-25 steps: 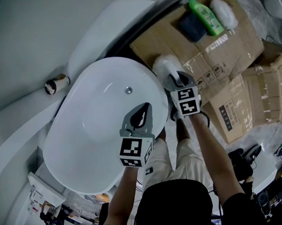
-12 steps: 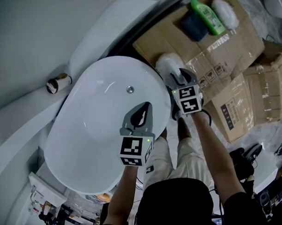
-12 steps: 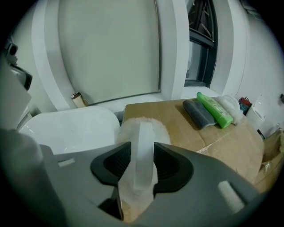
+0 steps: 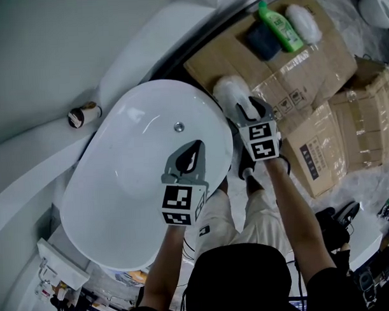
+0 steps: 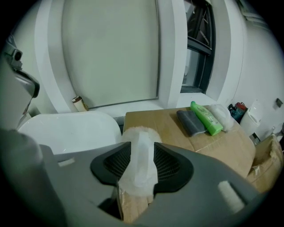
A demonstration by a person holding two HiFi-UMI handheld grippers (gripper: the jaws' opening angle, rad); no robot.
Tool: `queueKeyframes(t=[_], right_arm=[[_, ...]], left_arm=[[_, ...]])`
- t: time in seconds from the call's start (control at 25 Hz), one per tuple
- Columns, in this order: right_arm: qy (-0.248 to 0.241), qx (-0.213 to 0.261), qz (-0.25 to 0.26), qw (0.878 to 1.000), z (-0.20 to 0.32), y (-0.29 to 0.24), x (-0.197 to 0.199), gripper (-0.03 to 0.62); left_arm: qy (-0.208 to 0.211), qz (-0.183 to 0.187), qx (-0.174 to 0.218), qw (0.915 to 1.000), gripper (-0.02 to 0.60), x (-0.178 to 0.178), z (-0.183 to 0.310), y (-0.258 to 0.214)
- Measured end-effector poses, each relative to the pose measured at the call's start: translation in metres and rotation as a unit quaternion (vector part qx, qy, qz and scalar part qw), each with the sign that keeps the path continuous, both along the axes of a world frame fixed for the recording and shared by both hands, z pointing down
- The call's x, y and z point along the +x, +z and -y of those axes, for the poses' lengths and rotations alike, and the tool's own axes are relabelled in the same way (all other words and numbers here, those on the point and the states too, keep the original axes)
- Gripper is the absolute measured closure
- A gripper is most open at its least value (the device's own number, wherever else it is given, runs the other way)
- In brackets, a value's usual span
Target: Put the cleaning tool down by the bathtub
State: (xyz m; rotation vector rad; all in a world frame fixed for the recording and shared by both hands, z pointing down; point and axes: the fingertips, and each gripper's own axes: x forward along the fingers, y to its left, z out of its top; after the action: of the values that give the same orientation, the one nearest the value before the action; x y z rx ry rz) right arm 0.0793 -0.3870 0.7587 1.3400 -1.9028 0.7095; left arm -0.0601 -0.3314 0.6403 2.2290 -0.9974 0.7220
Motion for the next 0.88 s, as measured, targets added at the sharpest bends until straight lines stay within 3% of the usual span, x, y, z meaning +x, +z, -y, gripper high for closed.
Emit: queueKeyframes(t=[0.48,0.88], right_arm=[[-0.030,0.026,0.001,0.999,-0.039,-0.054,0.004,0.450],[-0.087,0.068,0.013,0.994,-0.117,-0.127,0.004,0.450]], left_arm=[[-0.016,0.002,0.026,0.9995,0.583,0.015,-0.039,-0.036],[-0.023,-0.013,0.068,0.9973,0.583,0.061,-0.094,-0.087]])
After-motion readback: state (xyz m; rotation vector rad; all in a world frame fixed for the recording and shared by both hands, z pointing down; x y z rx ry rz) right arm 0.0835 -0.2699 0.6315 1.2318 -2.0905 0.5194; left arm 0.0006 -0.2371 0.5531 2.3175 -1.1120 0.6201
